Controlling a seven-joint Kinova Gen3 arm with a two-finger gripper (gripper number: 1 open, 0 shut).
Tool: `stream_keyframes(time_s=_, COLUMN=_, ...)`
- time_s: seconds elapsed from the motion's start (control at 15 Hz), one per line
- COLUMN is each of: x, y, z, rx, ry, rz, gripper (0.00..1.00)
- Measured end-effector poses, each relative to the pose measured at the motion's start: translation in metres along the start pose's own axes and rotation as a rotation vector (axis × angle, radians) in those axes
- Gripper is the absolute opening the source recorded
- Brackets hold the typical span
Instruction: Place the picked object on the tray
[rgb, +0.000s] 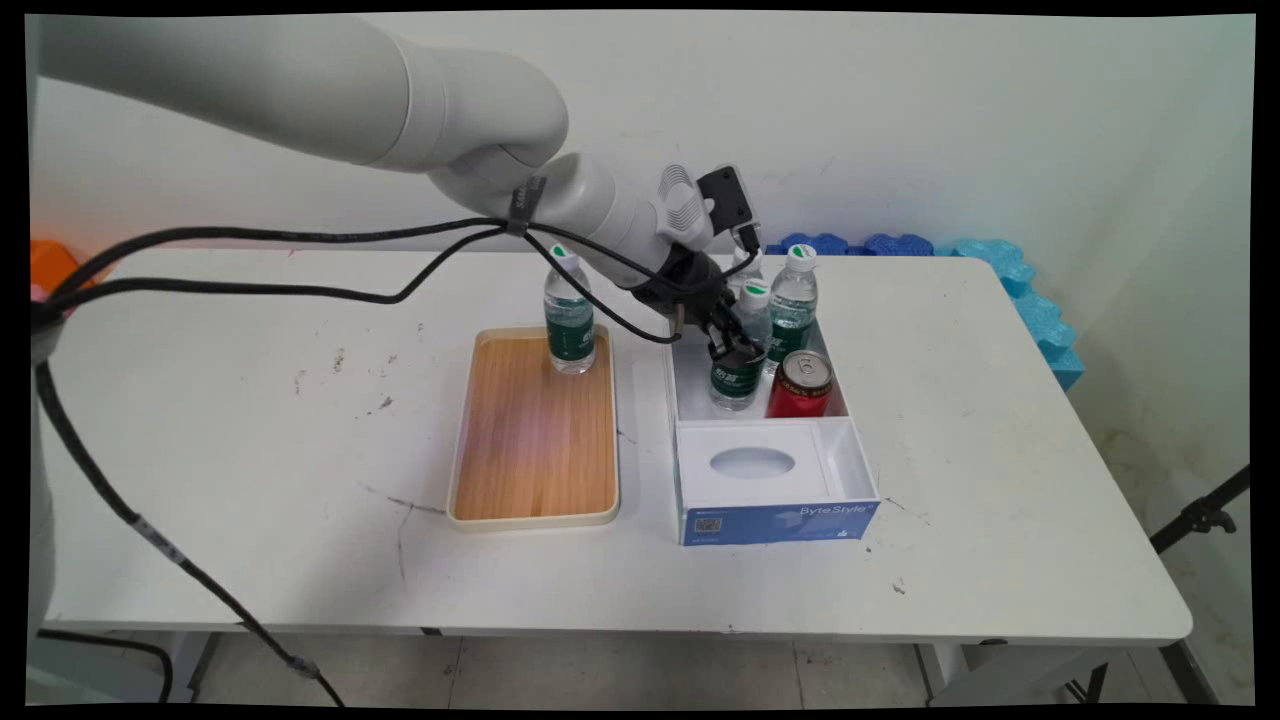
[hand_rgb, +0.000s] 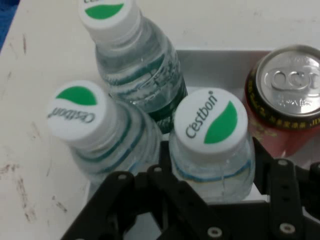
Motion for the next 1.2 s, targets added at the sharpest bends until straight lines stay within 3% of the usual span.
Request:
stream_keyframes(time_s=0.33, x=-0.005, y=0.007, z=-0.003, rx=0.010, ry=0.006, rz=0.009, gripper=0.00)
stream_keyframes(time_s=0.67, x=-0.001, y=0.010, z=-0.025, rx=0.001, ry=0.050, rz=0.024, gripper=0.00)
stream_keyframes(time_s=1.2, x=-0.006, y=-0.002, z=-0.105, rx=-0.002, ry=0.145, rz=0.037, gripper=0.00)
